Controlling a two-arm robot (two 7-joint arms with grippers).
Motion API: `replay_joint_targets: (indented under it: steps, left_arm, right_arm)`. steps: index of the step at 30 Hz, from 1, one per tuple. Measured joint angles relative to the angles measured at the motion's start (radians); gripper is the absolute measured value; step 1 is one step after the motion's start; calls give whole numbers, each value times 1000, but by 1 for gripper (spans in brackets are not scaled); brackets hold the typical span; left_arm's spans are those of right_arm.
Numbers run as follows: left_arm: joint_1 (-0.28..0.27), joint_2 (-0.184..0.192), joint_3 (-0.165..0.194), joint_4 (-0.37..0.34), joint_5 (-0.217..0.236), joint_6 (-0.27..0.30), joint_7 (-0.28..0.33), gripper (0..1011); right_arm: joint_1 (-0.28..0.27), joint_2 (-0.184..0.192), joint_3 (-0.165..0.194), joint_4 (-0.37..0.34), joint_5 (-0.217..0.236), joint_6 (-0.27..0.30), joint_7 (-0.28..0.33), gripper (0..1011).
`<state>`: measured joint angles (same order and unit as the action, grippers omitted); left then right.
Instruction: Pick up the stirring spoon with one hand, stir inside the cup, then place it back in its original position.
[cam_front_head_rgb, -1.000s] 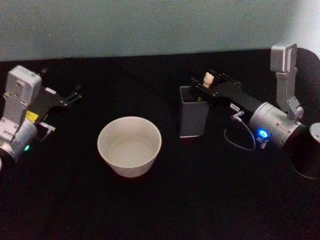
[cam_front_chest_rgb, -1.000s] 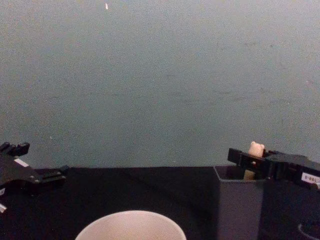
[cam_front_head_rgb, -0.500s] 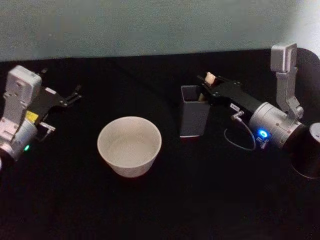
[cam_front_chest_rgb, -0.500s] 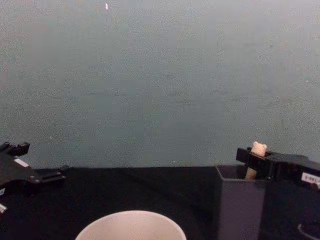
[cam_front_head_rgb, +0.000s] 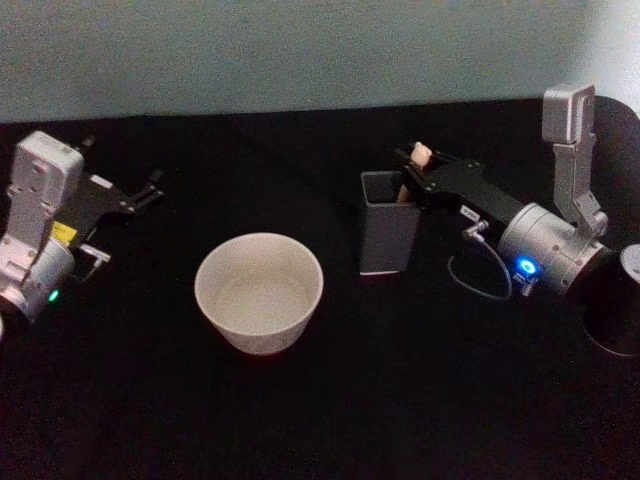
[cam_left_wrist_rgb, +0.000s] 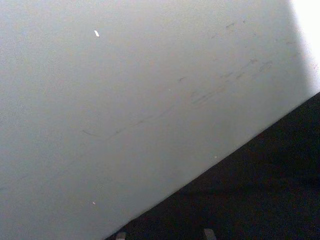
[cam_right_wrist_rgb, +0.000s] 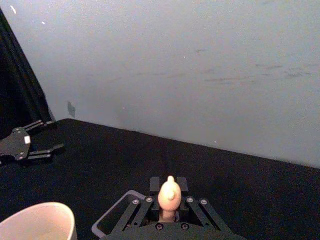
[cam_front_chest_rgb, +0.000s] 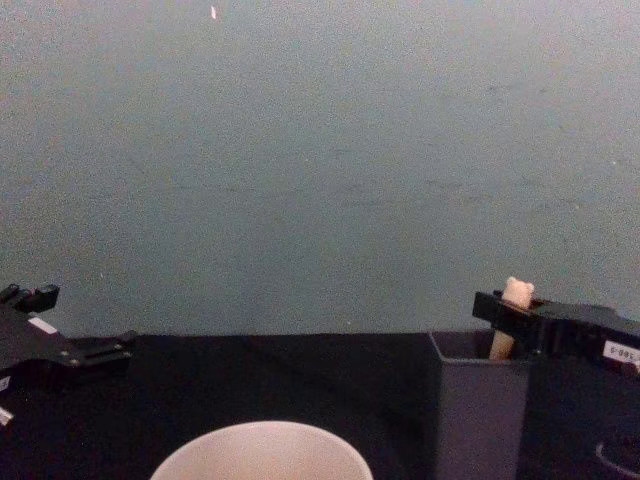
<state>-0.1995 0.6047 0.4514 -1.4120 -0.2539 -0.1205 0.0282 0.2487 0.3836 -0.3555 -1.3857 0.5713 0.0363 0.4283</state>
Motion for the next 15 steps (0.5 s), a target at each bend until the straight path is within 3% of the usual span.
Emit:
replay_joint_targets:
  steps: [6,15]
  left_arm:
    - [0,0,0,0,0,0,0,1001]
    - [0,0,0,0,0,0,0,1001]
  right_arm:
    - [-5,7,1,-25,-1,0,1,194]
    - [-8,27,-11,-83,-44,-2,-9,192]
